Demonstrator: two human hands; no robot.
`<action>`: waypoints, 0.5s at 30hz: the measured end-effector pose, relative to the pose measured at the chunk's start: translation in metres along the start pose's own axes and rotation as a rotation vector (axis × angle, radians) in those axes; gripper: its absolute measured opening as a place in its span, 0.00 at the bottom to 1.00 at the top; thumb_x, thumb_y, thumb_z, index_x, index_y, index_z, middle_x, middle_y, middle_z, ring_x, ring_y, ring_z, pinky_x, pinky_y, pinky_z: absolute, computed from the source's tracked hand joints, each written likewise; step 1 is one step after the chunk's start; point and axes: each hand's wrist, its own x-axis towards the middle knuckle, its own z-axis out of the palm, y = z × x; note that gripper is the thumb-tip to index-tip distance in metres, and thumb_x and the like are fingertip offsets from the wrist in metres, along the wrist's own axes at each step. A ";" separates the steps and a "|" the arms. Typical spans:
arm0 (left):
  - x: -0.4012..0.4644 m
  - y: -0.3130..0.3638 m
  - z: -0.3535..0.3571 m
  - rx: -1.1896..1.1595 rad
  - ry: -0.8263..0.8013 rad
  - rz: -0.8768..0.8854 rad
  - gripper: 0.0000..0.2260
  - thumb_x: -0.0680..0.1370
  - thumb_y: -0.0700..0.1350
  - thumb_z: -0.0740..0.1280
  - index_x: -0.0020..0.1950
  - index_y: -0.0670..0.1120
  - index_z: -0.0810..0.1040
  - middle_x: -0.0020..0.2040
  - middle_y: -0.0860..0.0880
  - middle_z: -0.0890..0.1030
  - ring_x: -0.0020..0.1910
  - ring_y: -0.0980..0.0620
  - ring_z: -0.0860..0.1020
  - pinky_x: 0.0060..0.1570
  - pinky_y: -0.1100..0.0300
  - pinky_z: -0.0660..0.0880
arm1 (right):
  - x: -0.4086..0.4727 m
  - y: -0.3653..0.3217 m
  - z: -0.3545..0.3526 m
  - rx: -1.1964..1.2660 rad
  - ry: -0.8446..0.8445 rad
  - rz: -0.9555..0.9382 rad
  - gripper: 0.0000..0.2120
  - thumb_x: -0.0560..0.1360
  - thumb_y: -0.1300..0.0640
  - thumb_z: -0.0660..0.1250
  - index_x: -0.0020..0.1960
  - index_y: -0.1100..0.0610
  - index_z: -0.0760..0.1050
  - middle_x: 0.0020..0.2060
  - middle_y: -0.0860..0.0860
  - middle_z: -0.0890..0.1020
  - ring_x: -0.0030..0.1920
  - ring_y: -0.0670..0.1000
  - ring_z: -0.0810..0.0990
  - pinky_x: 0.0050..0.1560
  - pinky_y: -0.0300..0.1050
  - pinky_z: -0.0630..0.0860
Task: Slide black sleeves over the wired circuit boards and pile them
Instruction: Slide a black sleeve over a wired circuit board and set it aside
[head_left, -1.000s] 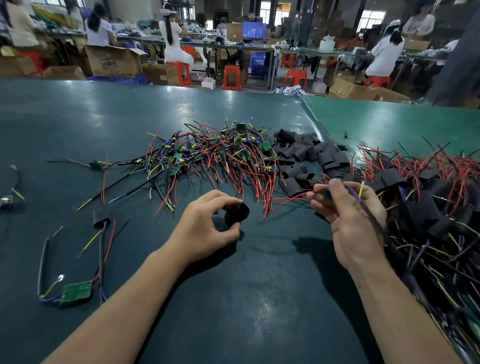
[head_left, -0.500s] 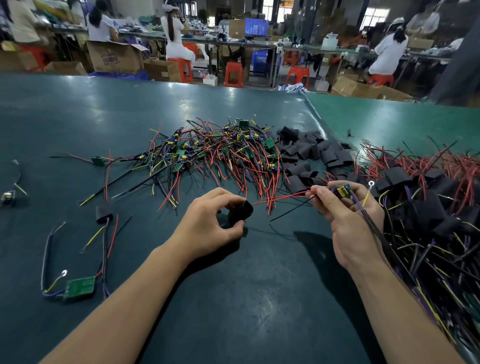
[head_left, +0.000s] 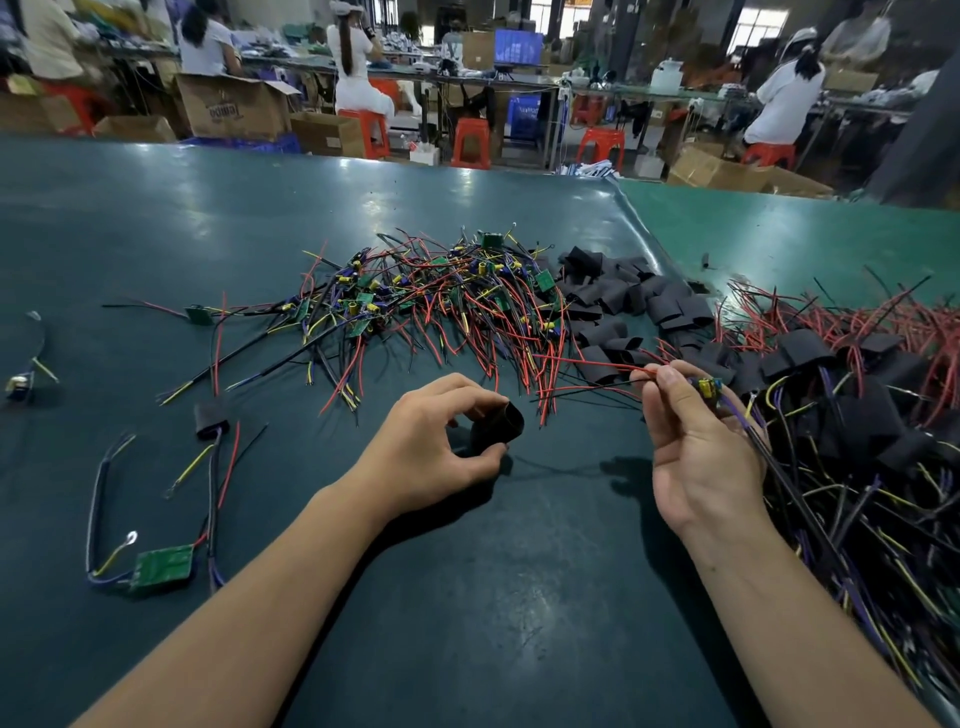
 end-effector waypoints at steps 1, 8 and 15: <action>0.000 0.001 0.001 -0.002 -0.003 0.003 0.17 0.69 0.40 0.78 0.57 0.45 0.83 0.50 0.53 0.80 0.48 0.59 0.78 0.49 0.65 0.75 | -0.001 0.001 0.001 0.022 0.003 0.022 0.06 0.77 0.69 0.65 0.46 0.61 0.77 0.36 0.51 0.84 0.38 0.46 0.85 0.39 0.32 0.79; 0.003 0.001 0.004 0.003 0.072 -0.002 0.16 0.69 0.40 0.77 0.55 0.47 0.83 0.48 0.53 0.81 0.46 0.59 0.79 0.47 0.63 0.76 | -0.004 0.009 0.005 -0.101 0.039 -0.020 0.06 0.74 0.71 0.68 0.46 0.63 0.78 0.35 0.55 0.84 0.36 0.49 0.84 0.36 0.34 0.79; 0.003 -0.001 0.004 0.032 0.154 -0.022 0.16 0.69 0.40 0.77 0.55 0.45 0.82 0.49 0.53 0.80 0.47 0.56 0.80 0.48 0.55 0.77 | -0.008 0.012 0.004 -0.241 0.032 -0.077 0.06 0.72 0.72 0.71 0.44 0.63 0.79 0.32 0.53 0.84 0.34 0.50 0.85 0.35 0.36 0.80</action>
